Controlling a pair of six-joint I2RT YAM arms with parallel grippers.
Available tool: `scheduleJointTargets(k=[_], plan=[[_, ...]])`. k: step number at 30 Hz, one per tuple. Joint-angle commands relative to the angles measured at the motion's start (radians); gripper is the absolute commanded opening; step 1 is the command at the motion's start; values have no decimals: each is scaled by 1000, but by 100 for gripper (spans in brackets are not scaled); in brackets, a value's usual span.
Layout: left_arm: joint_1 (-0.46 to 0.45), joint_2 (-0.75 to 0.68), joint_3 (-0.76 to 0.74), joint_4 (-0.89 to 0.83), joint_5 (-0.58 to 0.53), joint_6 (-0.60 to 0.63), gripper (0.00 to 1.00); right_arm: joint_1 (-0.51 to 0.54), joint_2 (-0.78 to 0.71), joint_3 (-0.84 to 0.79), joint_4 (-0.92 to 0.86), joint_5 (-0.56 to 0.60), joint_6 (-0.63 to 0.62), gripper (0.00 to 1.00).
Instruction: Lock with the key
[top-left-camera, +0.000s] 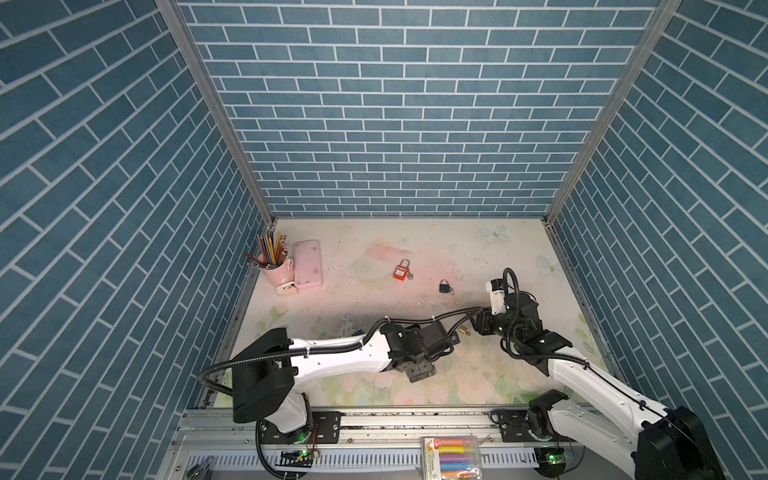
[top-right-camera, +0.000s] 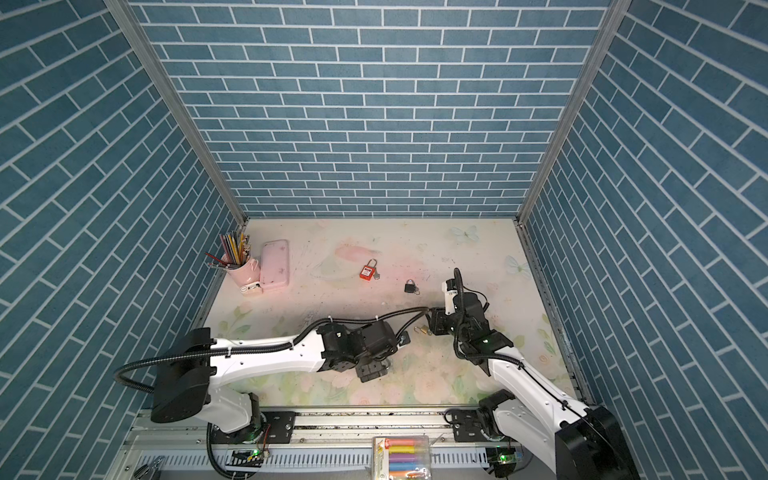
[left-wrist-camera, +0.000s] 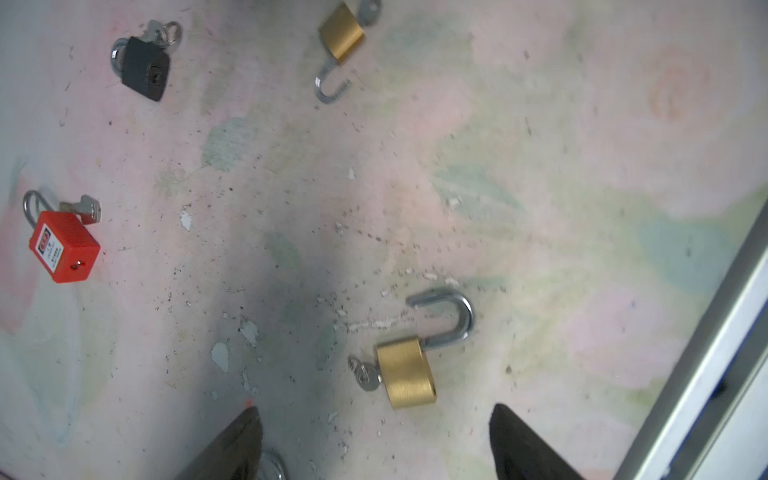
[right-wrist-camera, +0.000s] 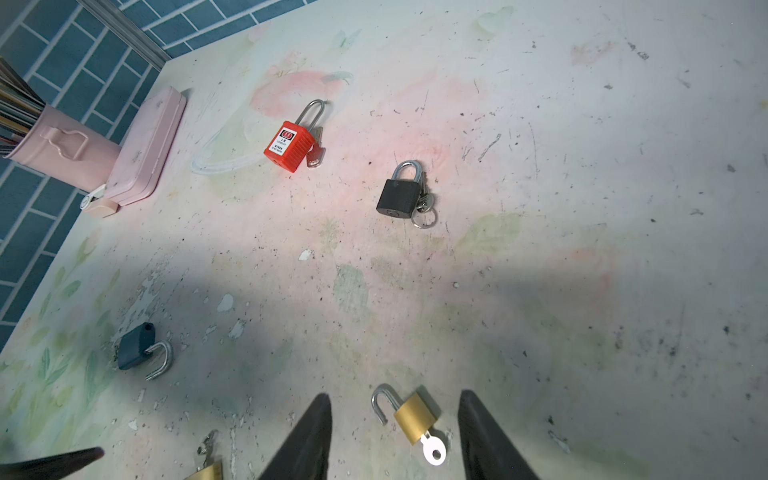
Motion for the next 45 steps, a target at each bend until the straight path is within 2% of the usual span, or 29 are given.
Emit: scheduleJointTargets(k=[1, 4, 8, 15, 23, 30, 40, 45], plan=[[-4, -139, -106, 126, -9, 389, 87, -26, -3, -3, 20, -40, -8, 50], [4, -224, -159, 170, 118, 570, 87, -46, -10, -8, 25, -65, -17, 50], [82, -189, -106, 79, 234, 631, 86, -75, -16, -11, 14, -86, -28, 50], [107, -44, -37, 22, 275, 702, 85, -115, -34, -19, 12, -138, -37, 50], [123, 140, 38, -24, 275, 771, 74, -127, -44, -49, 26, -157, -29, 50], [141, 216, 84, -75, 295, 805, 67, -149, -25, -53, 38, -165, -32, 50], [151, 313, 146, -152, 306, 823, 46, -174, -11, -62, 57, -183, -30, 50], [154, 316, 153, -158, 305, 822, 42, -183, -5, -68, 72, -191, -24, 50]])
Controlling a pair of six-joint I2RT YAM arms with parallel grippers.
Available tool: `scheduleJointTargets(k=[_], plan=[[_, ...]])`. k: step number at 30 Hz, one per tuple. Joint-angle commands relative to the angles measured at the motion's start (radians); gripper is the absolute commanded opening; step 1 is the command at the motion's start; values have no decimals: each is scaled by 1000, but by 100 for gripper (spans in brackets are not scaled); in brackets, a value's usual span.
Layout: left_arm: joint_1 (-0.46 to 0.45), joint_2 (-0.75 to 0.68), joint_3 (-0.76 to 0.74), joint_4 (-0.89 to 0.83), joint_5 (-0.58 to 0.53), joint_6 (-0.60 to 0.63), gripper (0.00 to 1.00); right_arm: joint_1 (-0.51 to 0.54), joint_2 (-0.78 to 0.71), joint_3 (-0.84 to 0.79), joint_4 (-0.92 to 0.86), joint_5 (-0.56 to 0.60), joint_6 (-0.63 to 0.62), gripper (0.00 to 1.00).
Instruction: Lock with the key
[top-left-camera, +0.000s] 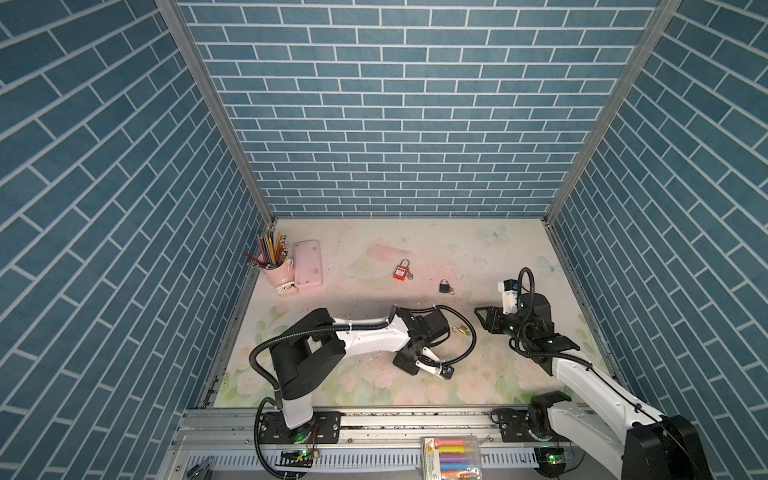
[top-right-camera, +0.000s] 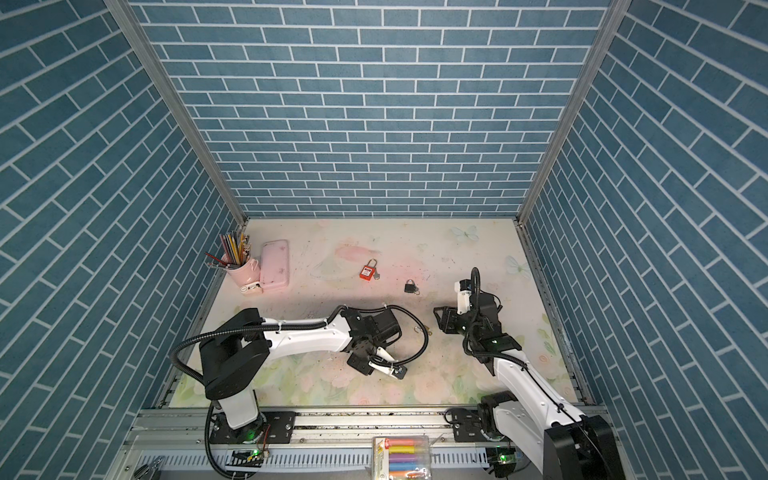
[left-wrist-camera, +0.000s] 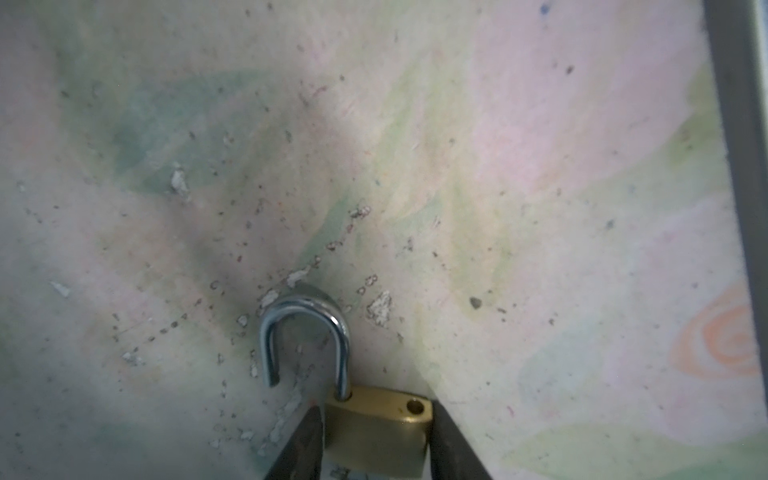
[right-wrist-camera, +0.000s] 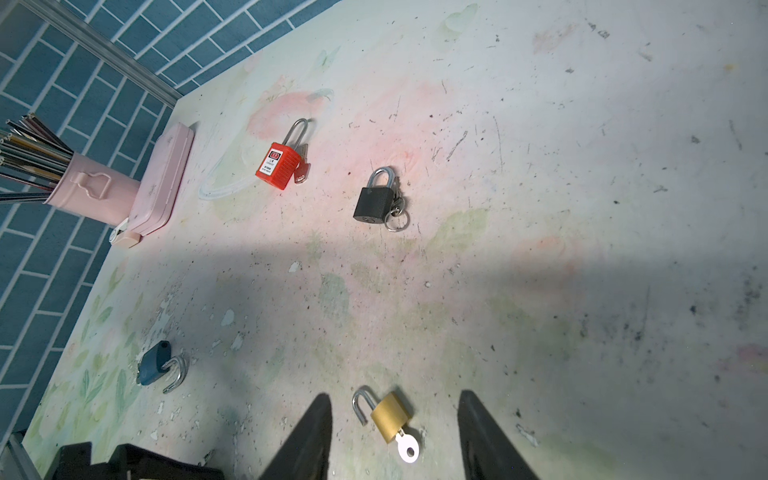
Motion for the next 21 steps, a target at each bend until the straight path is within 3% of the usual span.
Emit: scheduleJointTargets(k=[1, 16, 21], plan=[[7, 19, 14, -55, 12, 24, 42, -9, 7, -13, 28, -23, -14, 50], [21, 35, 9, -10, -5, -38, 44, -22, 3, -16, 32, -33, -12, 50], [26, 32, -5, 6, -7, -40, 36, -25, 1, -16, 31, -31, -9, 50]])
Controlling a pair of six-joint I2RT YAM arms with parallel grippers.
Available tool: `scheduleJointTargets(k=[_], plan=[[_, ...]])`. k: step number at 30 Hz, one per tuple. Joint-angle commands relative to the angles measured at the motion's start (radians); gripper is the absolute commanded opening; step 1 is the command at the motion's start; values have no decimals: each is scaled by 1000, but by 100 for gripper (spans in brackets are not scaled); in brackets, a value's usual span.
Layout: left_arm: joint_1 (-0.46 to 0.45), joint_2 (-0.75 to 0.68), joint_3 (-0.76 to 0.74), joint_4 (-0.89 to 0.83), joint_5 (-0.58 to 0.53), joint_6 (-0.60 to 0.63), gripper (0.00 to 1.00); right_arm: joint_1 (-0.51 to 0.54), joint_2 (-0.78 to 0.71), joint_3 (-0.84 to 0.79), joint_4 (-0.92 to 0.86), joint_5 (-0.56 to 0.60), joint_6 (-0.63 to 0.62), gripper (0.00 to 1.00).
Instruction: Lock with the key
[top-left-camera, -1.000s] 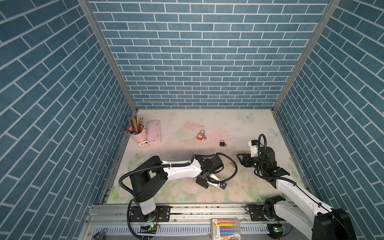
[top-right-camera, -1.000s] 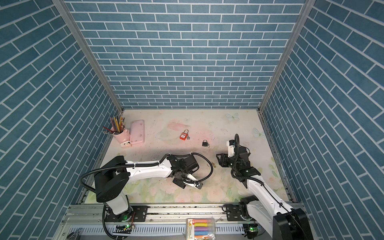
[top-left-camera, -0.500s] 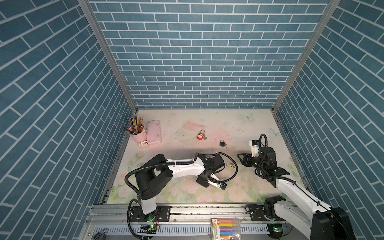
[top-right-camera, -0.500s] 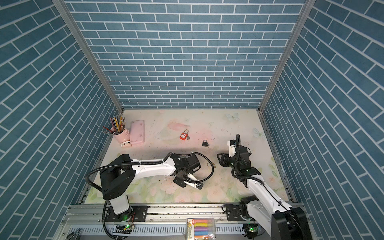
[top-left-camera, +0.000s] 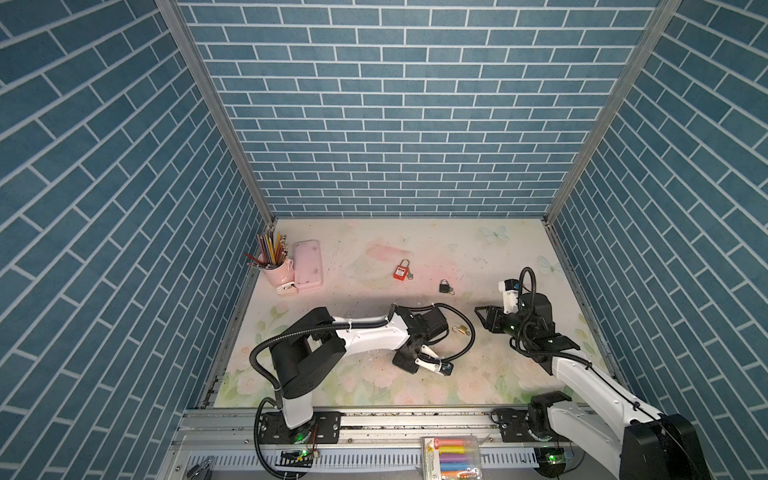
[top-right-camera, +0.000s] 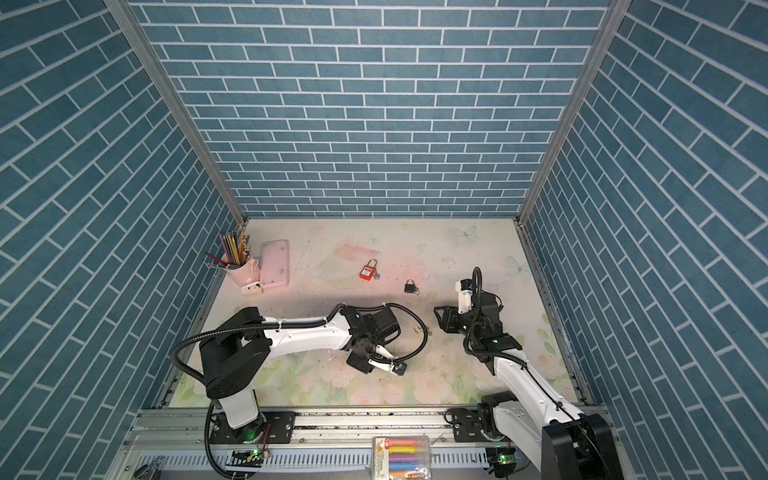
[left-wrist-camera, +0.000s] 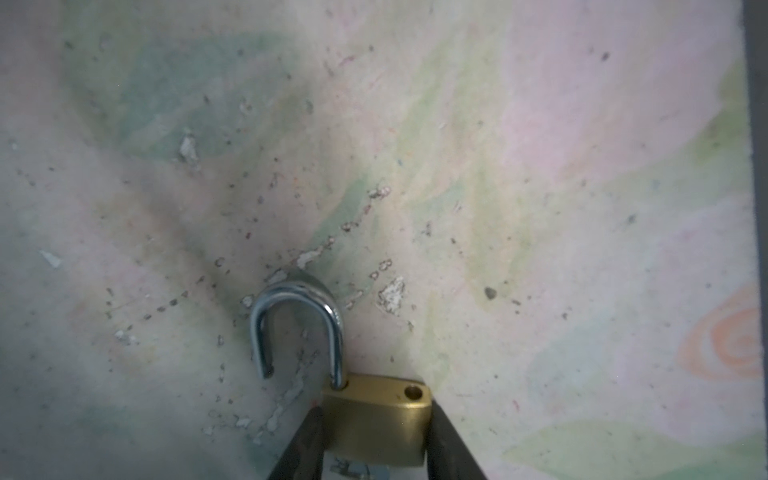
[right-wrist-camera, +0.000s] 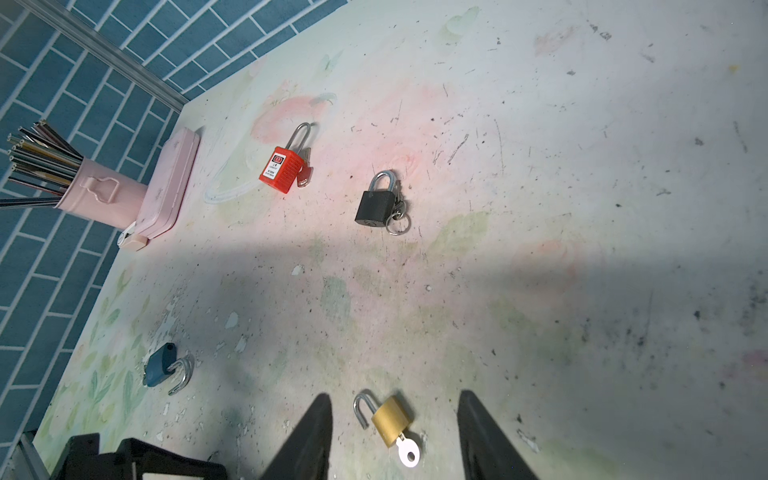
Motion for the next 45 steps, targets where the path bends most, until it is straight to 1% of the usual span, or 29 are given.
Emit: scheduleJointTargets(k=[1, 5, 10, 14, 17, 20, 23, 26, 28, 30, 31, 34, 37, 40, 45], plan=[[8, 27, -12, 14, -6, 2, 32, -7, -6, -15, 15, -7, -9, 50], [9, 20, -27, 36, -13, -1, 26, -8, -4, -15, 16, -10, -10, 50], [11, 0, -47, 87, -10, -41, 25, -9, 0, -11, 12, -13, -8, 50], [39, -35, -49, 140, 62, -107, 23, -8, -18, -5, 19, -44, -2, 50], [64, -102, -76, 228, 133, -155, 22, -10, -32, 1, 41, -92, 5, 50], [91, -197, -143, 364, 195, -201, 21, -8, -26, 21, 47, -154, 2, 50], [116, -296, -226, 490, 249, -222, 17, -8, -15, 45, 53, -248, -26, 50], [120, -390, -306, 597, 256, -209, 11, -4, 7, 68, 76, -338, -21, 49], [122, -437, -358, 655, 241, -199, 8, 15, 26, 94, 78, -382, -29, 49], [126, -467, -392, 698, 222, -190, 1, 42, 36, 122, 70, -405, -43, 49], [133, -480, -408, 723, 217, -191, 0, 61, 38, 137, 66, -414, -51, 49], [146, -514, -456, 815, 202, -204, 0, 115, 41, 170, 55, -420, -74, 49], [151, -532, -490, 869, 199, -201, 0, 162, 62, 193, 62, -444, -86, 49], [161, -534, -497, 871, 208, -191, 0, 203, 106, 226, 35, -431, -103, 49], [172, -526, -502, 876, 214, -162, 0, 277, 171, 288, -48, -375, -166, 49]])
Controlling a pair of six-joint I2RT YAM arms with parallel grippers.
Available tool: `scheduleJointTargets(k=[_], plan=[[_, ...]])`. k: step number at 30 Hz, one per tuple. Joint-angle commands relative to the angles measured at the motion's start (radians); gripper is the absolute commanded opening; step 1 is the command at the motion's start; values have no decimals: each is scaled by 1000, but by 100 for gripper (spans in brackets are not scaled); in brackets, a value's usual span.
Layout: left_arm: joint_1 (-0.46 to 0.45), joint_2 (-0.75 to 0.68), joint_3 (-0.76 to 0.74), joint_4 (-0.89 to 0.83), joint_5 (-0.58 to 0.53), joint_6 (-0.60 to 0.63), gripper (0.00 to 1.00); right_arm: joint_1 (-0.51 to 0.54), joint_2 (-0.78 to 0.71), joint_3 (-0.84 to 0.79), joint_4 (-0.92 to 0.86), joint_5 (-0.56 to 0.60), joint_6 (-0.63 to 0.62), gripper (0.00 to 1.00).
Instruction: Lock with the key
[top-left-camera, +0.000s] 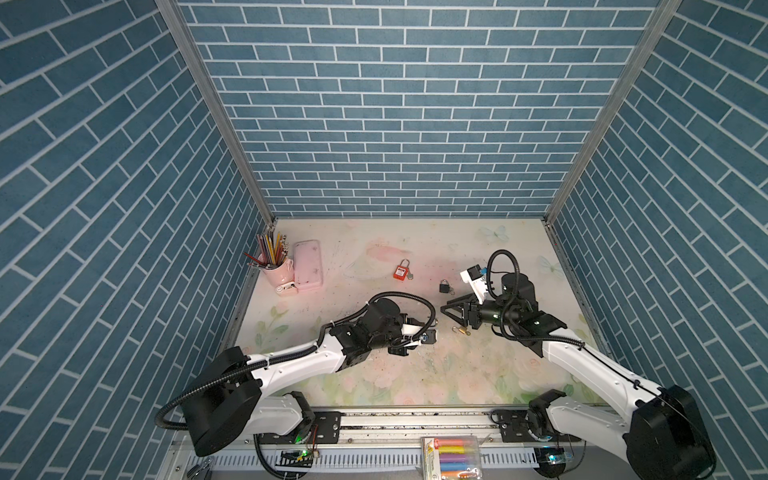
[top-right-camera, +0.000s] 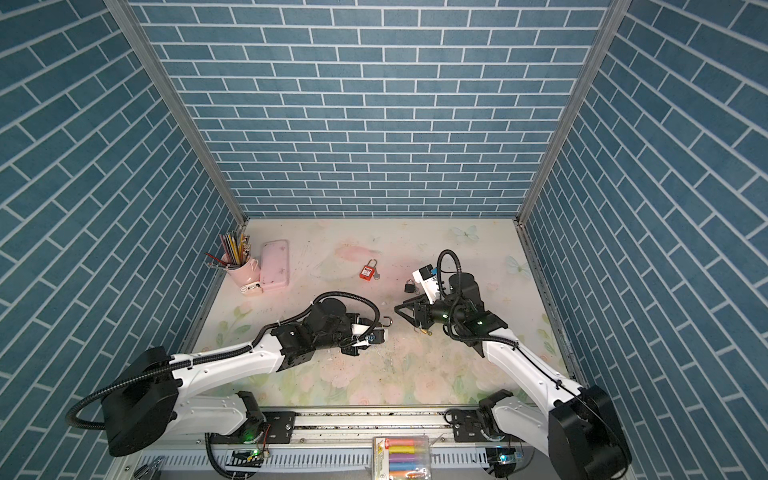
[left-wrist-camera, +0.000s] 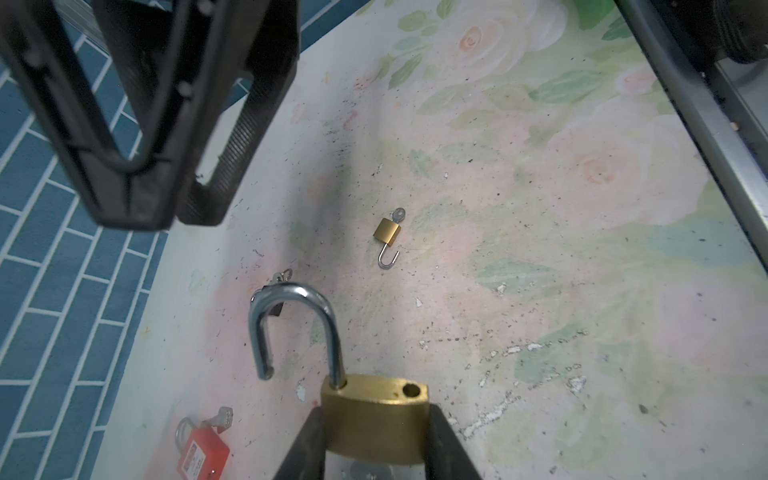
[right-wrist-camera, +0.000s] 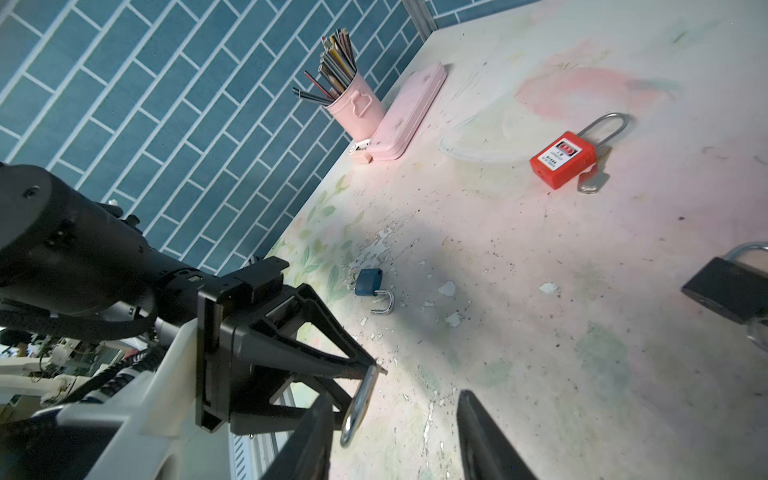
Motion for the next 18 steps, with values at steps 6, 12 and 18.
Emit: scheduleJointTargets(k=[6, 12, 18], plan=[[9, -7, -8, 46, 4, 56, 0, 49, 64, 67, -76, 84, -87, 49], [10, -28, -20, 42, -7, 65, 0, 62, 83, 66, -88, 105, -95, 48], [14, -50, -34, 70, -20, 55, 0, 66, 89, 53, -103, 123, -96, 47]])
